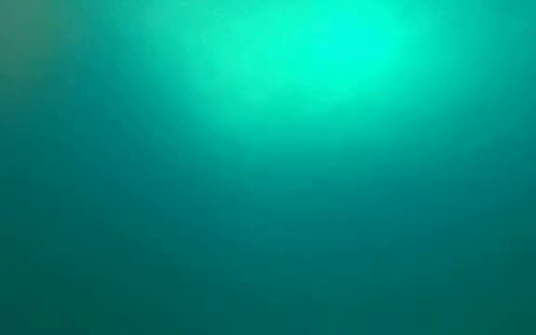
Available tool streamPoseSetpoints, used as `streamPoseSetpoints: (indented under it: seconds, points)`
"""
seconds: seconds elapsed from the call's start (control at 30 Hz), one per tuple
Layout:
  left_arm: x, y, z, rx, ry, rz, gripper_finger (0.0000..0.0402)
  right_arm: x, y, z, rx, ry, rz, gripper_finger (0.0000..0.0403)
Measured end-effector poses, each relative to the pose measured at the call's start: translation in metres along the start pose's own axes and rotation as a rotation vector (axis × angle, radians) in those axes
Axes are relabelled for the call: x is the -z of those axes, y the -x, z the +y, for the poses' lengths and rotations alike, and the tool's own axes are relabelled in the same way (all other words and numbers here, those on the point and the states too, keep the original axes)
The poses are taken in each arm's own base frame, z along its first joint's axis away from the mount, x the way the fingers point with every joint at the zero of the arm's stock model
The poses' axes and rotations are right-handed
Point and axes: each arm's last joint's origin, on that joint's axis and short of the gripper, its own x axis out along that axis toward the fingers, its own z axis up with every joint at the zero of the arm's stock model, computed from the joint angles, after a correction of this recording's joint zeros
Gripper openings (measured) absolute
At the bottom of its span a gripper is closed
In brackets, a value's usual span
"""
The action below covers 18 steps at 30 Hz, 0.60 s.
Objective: Pick & Place USB Port
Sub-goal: Put the top left white USB cable into the blue bin
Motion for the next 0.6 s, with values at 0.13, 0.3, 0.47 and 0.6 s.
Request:
streamPoseSetpoints:
  seconds: [0.13,0.3,0.47,0.6]
  points:
    - [-0.001,0.002,0.0,0.017,0.012,0.024,0.0253,0.0,0.0,0.0,-0.002,-0.007,-0.003,0.0132]
    - [0.001,0.006,0.0,0.048,0.001,0.063,0.0253,-0.001,-0.001,-0.001,0.004,-0.011,-0.008,0.0132]
    - [-0.001,0.02,-0.013,0.248,-0.009,0.07,0.0253,-0.003,-0.001,-0.002,0.003,-0.011,-0.022,0.0132]
    - [0.0,0.028,-0.012,0.272,0.02,0.066,0.0253,-0.005,-0.002,-0.003,0.003,-0.004,-0.035,0.0132]
